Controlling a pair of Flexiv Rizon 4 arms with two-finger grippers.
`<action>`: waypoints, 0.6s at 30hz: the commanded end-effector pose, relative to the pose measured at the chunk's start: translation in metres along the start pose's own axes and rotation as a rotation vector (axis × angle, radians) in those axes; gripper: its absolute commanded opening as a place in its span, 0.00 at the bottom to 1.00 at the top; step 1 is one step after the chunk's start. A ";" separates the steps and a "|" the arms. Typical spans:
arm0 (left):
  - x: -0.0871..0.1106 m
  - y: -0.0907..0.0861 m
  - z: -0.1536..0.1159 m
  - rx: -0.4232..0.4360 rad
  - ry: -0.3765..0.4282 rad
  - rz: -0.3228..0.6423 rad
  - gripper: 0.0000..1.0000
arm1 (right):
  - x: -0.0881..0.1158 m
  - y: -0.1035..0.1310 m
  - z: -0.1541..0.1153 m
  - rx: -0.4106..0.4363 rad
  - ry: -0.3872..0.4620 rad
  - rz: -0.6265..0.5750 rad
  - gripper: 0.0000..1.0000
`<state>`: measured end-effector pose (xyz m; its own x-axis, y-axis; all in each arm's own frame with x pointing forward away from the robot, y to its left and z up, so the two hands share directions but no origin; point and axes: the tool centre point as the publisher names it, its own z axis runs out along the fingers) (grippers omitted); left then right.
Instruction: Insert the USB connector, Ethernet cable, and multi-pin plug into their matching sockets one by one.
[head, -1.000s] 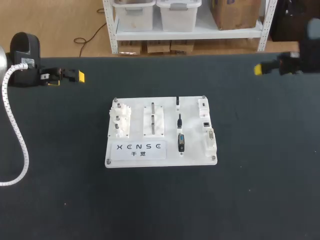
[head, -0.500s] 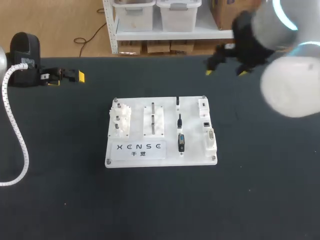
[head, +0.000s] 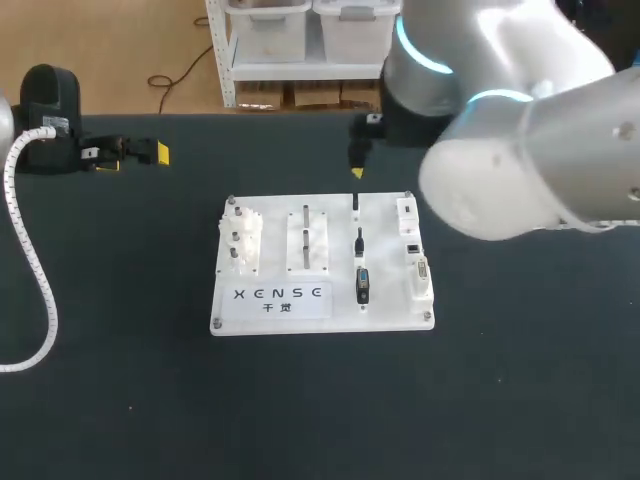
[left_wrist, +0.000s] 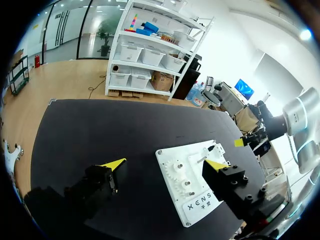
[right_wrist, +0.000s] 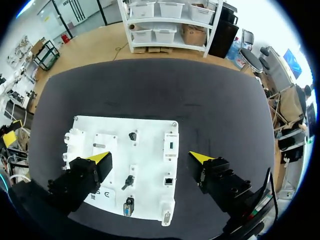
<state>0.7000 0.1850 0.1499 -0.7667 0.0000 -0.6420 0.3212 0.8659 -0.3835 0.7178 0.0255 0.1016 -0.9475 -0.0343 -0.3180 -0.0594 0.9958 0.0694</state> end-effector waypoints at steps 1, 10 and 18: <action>0.000 0.000 0.000 0.000 0.000 0.000 1.00 | -0.005 0.010 0.020 0.045 0.010 0.000 1.00; 0.000 0.000 0.000 0.000 0.000 0.000 1.00 | -0.006 0.016 0.053 0.024 0.039 0.014 1.00; 0.000 0.000 0.000 0.000 0.000 0.000 1.00 | -0.007 0.017 0.058 0.002 0.008 0.005 1.00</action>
<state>0.7000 0.1849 0.1499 -0.7666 0.0001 -0.6421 0.3212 0.8659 -0.3835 0.7451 0.0483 0.0509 -0.9536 -0.0334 -0.2993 -0.0565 0.9960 0.0689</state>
